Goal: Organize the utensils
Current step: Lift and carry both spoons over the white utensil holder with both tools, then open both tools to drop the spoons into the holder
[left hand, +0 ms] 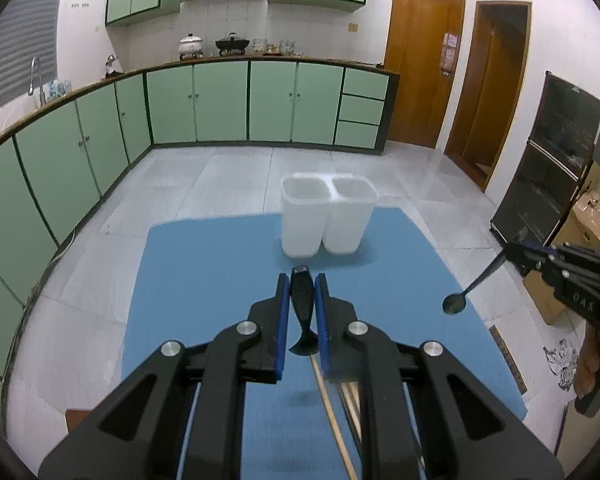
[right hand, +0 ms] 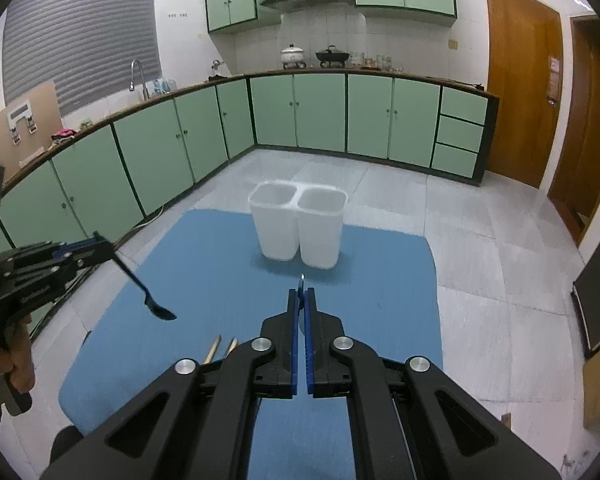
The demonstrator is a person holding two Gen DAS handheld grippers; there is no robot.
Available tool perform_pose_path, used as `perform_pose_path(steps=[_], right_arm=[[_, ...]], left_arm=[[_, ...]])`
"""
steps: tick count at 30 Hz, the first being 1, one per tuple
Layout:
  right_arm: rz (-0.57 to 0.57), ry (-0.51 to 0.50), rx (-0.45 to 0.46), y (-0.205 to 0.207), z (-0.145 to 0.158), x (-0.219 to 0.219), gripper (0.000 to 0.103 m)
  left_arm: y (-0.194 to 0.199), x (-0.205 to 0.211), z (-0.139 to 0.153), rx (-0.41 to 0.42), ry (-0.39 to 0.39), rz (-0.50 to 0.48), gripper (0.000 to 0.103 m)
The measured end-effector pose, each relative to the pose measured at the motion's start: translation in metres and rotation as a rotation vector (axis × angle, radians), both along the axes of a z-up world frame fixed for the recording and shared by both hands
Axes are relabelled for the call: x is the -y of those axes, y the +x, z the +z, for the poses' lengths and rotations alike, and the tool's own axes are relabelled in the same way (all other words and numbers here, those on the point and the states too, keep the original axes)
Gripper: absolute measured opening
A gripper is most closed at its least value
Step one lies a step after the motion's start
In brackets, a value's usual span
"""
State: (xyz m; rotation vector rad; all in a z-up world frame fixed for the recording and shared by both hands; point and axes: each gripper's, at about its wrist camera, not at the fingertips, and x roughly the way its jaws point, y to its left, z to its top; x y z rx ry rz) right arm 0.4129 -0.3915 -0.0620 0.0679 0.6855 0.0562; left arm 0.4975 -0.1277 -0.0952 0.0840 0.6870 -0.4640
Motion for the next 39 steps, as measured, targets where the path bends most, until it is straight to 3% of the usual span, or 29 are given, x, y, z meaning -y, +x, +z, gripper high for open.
perform_pose_path(steps=[6,14,19,23,28,30,33,39], right_arm=[[-0.001,0.033,0.023,0.045,0.025,0.012,0.003],[0.003,0.100,0.083,0.137,0.061,0.030,0.003],[-0.020,0.087,0.056,0.193,0.029,0.038,0.003],[-0.036,0.105,-0.010,0.224,-0.012,0.047,0.003],[-0.025,0.097,-0.045,0.235,-0.037,0.048,0.004],[-0.034,0.081,-0.034,0.233,-0.038,0.048,0.008],[-0.040,0.066,-0.014,0.230,-0.031,0.048,0.020],[-0.053,0.074,0.026,0.183,-0.016,0.049,0.021]], left_arm=[[0.049,0.023,0.030,0.026,-0.005,-0.003,0.012],[0.125,0.064,0.058,0.067,-0.049,0.021,0.012],[0.164,0.094,0.041,0.068,-0.033,0.026,0.012],[0.188,0.107,0.001,0.014,-0.004,0.034,0.012],[0.198,0.104,-0.036,-0.035,0.010,0.047,0.013],[0.199,0.099,-0.040,-0.045,0.009,0.054,0.021],[0.193,0.089,-0.036,-0.035,0.002,0.069,0.037],[0.161,0.061,-0.007,0.012,-0.015,0.071,0.042]])
